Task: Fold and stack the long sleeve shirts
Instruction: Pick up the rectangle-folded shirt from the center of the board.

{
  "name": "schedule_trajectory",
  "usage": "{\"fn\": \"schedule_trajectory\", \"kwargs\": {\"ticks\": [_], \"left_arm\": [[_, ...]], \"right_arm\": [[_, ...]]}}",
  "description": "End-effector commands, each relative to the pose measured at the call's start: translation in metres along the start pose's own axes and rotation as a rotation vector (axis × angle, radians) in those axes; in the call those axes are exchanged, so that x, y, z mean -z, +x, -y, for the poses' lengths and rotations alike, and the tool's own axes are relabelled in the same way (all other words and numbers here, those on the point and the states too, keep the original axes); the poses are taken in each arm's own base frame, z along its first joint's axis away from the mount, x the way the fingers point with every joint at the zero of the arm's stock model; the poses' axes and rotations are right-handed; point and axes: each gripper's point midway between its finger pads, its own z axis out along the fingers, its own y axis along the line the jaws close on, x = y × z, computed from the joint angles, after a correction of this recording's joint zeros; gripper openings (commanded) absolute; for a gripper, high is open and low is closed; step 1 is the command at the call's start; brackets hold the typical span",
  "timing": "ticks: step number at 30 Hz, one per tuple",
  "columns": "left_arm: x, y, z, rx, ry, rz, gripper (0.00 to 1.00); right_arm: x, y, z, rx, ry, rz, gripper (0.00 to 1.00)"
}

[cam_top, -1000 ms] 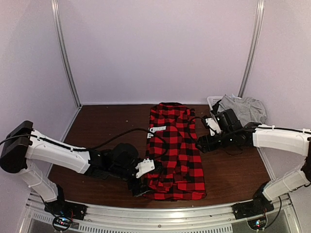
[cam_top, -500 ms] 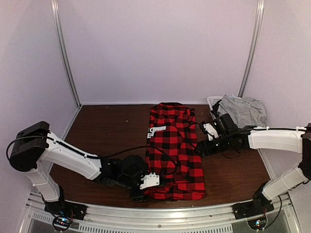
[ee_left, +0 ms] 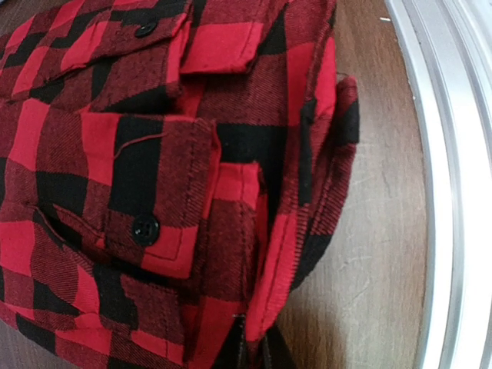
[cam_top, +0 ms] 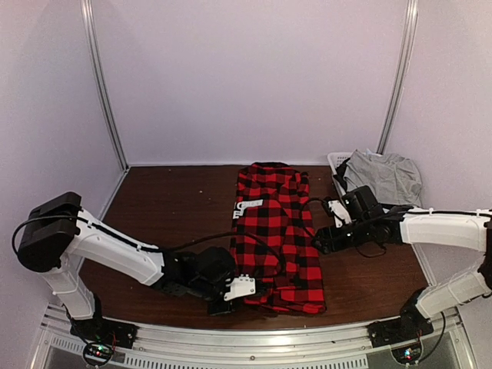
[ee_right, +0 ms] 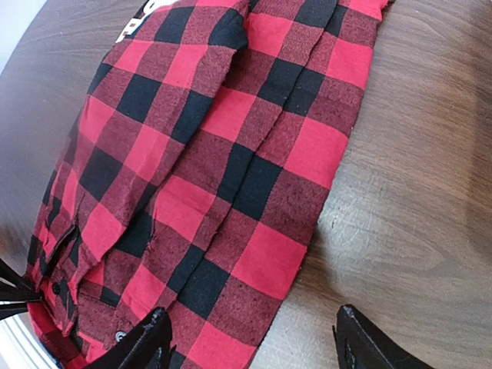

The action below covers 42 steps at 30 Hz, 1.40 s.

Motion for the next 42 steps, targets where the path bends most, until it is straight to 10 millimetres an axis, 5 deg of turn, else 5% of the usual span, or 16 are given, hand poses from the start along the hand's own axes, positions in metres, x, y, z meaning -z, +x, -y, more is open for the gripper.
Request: {"fn": "schedule_trajectory", "kwargs": {"ticks": [1, 11, 18, 42], "left_arm": [[0.010, 0.004, 0.001, 0.036, 0.000, 0.003, 0.02], [0.029, -0.022, 0.002, 0.161, 0.192, 0.106, 0.00], [0.042, -0.033, -0.004, 0.263, 0.298, 0.139, 0.00], [0.051, -0.016, -0.024, 0.406, 0.321, 0.050, 0.00]], "right_arm": [[0.011, 0.002, -0.008, -0.039, -0.056, 0.038, 0.73], [0.038, 0.032, -0.078, 0.034, -0.285, 0.157, 0.74], [0.058, 0.059, -0.109, 0.142, -0.356, 0.165, 0.83], [0.028, 0.123, -0.128, 0.400, -0.124, -0.047, 0.85]]}}
